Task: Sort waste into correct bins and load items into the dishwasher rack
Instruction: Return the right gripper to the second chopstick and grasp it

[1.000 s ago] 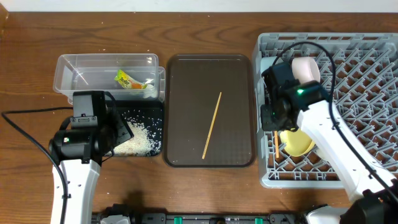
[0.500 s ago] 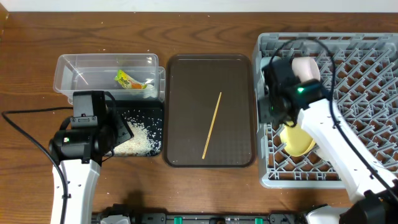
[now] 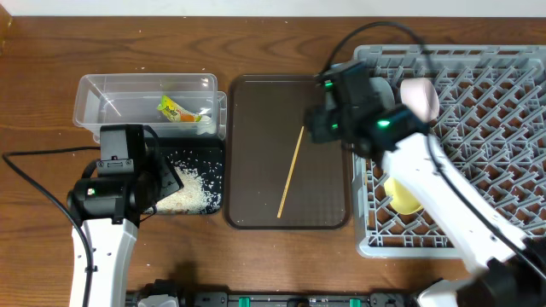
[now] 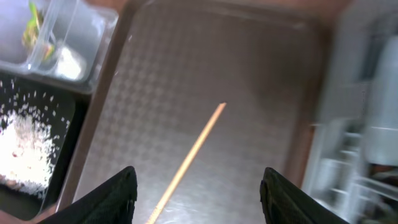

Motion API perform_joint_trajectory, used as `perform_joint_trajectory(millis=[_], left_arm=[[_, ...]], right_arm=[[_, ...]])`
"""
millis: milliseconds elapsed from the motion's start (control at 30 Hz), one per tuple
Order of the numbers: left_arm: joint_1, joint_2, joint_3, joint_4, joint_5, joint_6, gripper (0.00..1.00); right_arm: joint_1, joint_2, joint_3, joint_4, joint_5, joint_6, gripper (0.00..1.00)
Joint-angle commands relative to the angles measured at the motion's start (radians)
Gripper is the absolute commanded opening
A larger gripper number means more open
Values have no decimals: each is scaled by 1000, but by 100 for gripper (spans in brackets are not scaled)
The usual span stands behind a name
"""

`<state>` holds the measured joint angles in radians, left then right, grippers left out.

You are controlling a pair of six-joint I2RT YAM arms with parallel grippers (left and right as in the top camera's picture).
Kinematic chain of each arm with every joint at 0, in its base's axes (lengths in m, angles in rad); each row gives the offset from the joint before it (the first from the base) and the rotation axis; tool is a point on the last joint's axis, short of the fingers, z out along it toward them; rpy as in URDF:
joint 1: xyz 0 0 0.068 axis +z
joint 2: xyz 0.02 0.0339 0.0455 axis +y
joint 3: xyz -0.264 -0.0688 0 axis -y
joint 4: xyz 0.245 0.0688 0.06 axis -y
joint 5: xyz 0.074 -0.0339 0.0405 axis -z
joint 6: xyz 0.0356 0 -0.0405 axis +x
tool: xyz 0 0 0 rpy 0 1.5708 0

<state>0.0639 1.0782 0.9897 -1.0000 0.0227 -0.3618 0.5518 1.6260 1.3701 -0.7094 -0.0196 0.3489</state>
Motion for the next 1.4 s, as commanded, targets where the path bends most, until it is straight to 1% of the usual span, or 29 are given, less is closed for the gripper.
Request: perform_joint_trajectory(millis=[0, 200, 333, 433, 533, 633, 800, 833, 1067, 1367], left_arm=[[5, 1, -2, -6, -8, 2, 60], [5, 1, -2, -6, -8, 2, 60], [5, 1, -2, -6, -8, 2, 60], [5, 1, -2, -6, -8, 2, 60], [5, 1, -2, -6, -8, 2, 60], [5, 1, -2, -6, -8, 2, 60], [5, 1, -2, -6, -8, 2, 60], [5, 1, -2, -6, -8, 2, 60], [5, 1, -2, -10, -8, 2, 60], [5, 1, -2, -10, -8, 2, 60]], right_arm=[[46, 96, 8, 11, -4, 62, 62], [105, 257, 8, 41, -3, 130, 62], [127, 341, 8, 23, 31, 205, 58], [132, 380, 8, 0, 43, 237, 53], [131, 403, 8, -19, 58, 249, 50], [131, 414, 8, -28, 75, 249, 41], [129, 421, 8, -56, 76, 249, 18], [129, 421, 8, -61, 76, 249, 16], [130, 421, 7, -88, 74, 251, 14], [130, 422, 6, -128, 75, 295, 17]])
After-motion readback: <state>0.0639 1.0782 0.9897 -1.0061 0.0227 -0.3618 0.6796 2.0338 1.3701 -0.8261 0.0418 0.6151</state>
